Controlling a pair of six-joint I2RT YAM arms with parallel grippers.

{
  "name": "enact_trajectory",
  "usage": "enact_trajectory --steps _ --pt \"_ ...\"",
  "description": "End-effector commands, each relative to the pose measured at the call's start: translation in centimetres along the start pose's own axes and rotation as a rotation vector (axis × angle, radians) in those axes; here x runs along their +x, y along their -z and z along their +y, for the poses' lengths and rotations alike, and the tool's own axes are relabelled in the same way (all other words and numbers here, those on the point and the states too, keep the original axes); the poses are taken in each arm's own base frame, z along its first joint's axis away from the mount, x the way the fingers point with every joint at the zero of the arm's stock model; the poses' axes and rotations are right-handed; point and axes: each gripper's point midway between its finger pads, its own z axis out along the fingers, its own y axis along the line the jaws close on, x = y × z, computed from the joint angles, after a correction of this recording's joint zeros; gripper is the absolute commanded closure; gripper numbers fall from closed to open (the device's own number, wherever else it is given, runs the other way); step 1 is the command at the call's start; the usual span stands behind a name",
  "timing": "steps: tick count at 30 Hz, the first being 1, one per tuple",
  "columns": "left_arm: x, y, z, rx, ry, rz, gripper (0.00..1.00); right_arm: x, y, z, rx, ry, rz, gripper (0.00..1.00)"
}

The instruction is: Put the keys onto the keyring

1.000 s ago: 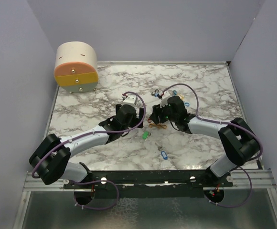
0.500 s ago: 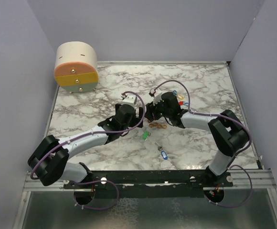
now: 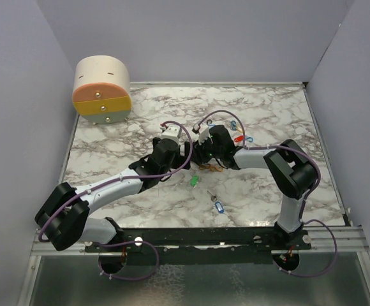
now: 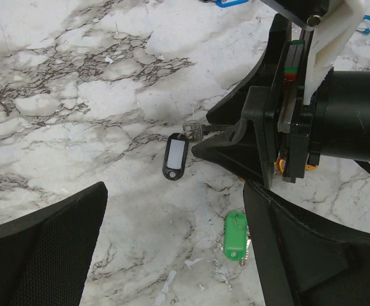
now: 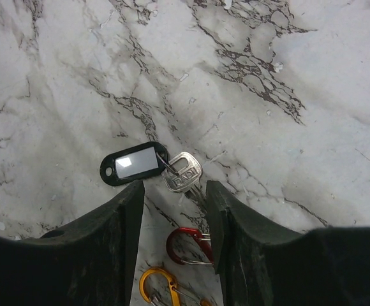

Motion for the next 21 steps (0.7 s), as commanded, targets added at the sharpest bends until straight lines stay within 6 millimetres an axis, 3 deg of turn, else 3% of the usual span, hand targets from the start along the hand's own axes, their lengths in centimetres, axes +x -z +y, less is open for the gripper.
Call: enact_trajectory --steps 1,8,15,21 --pt "0.04 0.05 0.43 -0.009 0.0 0.001 0.11 -1.51 -1.22 0.72 -0.051 0.043 -0.051 0.57" --pt "0.1 -0.18 0.55 -0.01 0.0 0.005 0.11 -1.77 -1.78 0.71 -0.058 0.051 -0.059 0.61" --pt "0.22 -0.33 0.64 -0.01 0.001 0.01 0.11 -1.88 -1.79 0.65 -0.056 0.055 -0.057 0.76" --pt "0.31 -0.35 0.67 -0.008 0.001 0.011 0.11 -2.0 -1.66 0.73 -0.056 0.064 -0.061 0.77"
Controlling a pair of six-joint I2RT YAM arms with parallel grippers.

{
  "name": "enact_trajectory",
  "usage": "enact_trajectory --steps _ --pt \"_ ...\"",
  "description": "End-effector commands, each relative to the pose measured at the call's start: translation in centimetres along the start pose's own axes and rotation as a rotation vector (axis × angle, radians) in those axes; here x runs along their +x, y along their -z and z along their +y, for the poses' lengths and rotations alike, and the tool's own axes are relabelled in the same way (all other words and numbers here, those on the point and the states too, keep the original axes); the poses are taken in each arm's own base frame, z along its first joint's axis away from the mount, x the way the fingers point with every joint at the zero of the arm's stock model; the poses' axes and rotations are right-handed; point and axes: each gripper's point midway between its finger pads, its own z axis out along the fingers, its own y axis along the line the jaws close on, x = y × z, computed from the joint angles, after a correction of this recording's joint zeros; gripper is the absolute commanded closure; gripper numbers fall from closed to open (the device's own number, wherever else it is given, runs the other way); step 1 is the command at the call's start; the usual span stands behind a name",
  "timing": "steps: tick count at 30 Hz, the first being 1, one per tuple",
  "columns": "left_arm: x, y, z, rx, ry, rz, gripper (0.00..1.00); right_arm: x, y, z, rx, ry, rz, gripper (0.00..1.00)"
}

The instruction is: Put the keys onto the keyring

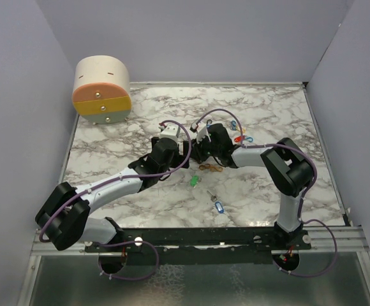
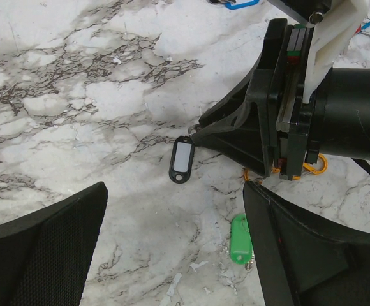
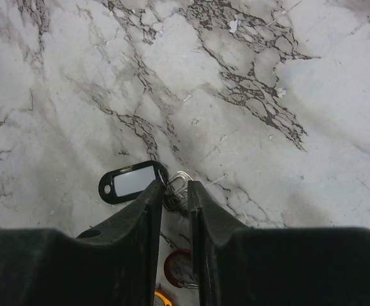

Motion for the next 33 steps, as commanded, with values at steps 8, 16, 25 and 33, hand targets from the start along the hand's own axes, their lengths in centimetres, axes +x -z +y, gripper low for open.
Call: enact_trajectory --steps 8,16,25,33 --pt "0.3 0.0 0.1 0.009 -0.003 0.007 0.11 -1.1 -0.7 1.0 -0.042 0.044 -0.034 0.82" --pt "0.4 -0.1 0.2 0.006 -0.003 0.01 0.12 -1.6 -0.4 0.9 -0.028 0.05 -0.051 1.0" --pt "0.4 -0.1 -0.2 0.026 -0.002 0.008 0.14 -5.5 4.7 -0.1 0.131 0.036 -0.217 0.99" --pt "1.0 -1.4 -2.0 0.104 -0.014 0.027 0.15 -8.5 11.2 -1.3 0.315 -0.032 -0.33 0.99"
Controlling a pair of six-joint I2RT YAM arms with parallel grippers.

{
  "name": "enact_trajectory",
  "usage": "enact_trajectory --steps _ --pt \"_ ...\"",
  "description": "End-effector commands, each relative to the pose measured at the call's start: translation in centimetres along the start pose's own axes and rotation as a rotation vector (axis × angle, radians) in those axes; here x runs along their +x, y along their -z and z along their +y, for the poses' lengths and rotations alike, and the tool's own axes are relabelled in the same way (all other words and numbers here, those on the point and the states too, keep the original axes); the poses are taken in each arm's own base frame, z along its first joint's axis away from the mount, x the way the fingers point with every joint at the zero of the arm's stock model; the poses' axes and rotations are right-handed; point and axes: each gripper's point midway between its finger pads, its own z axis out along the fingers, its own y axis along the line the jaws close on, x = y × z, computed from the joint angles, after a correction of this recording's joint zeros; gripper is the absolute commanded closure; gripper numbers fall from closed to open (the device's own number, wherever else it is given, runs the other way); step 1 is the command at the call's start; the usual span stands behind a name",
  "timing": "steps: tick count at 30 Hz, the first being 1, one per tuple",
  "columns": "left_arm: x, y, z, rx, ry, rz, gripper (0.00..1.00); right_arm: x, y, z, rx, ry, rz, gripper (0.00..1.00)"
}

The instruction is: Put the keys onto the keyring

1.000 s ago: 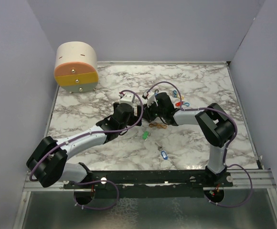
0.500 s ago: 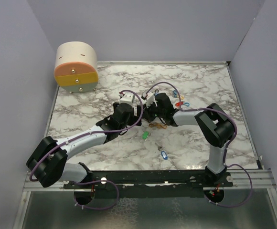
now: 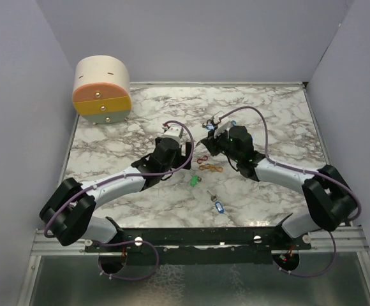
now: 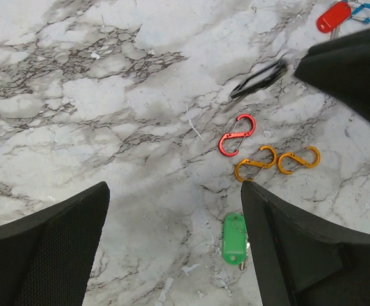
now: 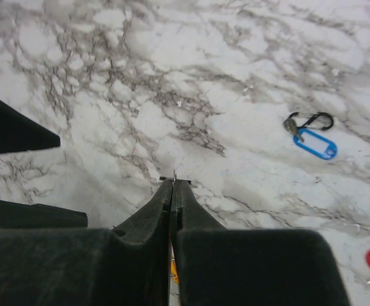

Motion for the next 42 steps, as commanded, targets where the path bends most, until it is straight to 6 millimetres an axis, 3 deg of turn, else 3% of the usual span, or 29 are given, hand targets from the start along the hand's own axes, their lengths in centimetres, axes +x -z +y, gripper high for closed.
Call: enact_trajectory --steps 1,8,17,30,42 --pt "0.8 -1.1 -1.5 0.078 -0.018 0.018 0.15 -2.9 2.6 -2.0 0.153 -0.043 -0.09 0.99" --pt "1.7 -3.2 -4.0 0.139 -0.093 0.037 0.15 -4.6 6.8 -3.8 0.301 -0.103 -0.112 0.99" --pt "2.0 -5.7 -5.8 0.127 -0.184 0.042 0.15 -6.9 10.3 -3.9 0.326 -0.099 -0.188 0.99" --pt "3.8 -9.4 -5.2 0.053 -0.251 0.091 0.2 -8.4 12.4 -3.9 0.343 -0.099 -0.246 0.99" --pt "4.4 -10.7 -4.8 0.016 -0.279 0.111 0.21 -8.4 12.3 -4.0 0.347 -0.097 -0.253 0.99"
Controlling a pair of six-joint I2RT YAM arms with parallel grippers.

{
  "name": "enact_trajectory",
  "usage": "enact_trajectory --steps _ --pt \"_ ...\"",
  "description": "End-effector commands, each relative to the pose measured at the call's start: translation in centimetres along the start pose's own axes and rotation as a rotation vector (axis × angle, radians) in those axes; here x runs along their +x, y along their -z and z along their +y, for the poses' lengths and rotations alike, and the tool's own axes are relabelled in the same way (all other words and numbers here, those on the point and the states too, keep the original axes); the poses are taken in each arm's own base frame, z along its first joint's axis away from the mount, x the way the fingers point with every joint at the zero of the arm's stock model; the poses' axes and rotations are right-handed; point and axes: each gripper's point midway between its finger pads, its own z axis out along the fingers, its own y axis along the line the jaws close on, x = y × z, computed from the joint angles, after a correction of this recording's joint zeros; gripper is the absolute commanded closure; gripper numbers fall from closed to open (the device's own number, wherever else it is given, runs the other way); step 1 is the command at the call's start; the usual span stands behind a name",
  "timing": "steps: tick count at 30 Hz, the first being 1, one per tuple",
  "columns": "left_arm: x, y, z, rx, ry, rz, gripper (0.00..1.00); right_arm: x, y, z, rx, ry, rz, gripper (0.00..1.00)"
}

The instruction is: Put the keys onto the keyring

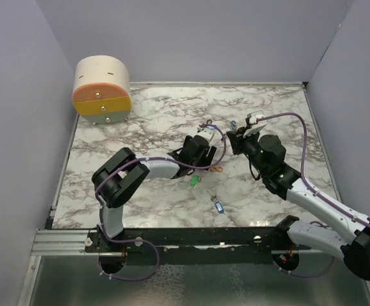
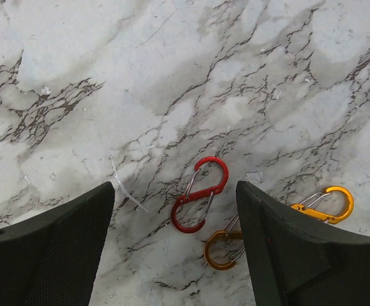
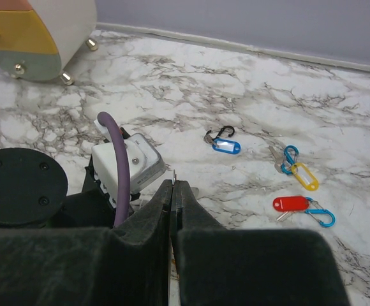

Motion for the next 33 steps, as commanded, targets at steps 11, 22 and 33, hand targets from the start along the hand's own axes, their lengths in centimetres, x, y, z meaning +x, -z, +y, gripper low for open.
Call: enact_trajectory --steps 11,22,33 --pt "0.6 -1.1 1.1 -0.085 -0.028 0.026 0.27 0.1 0.1 -0.3 0.022 0.001 -0.007 0.99" --pt "2.2 -0.5 2.0 -0.113 -0.014 0.048 0.28 0.4 0.0 -0.3 0.019 0.002 0.0 0.99" --pt "2.5 0.1 1.0 -0.039 0.001 0.044 0.28 0.4 0.1 -0.2 0.018 0.001 0.002 0.99"
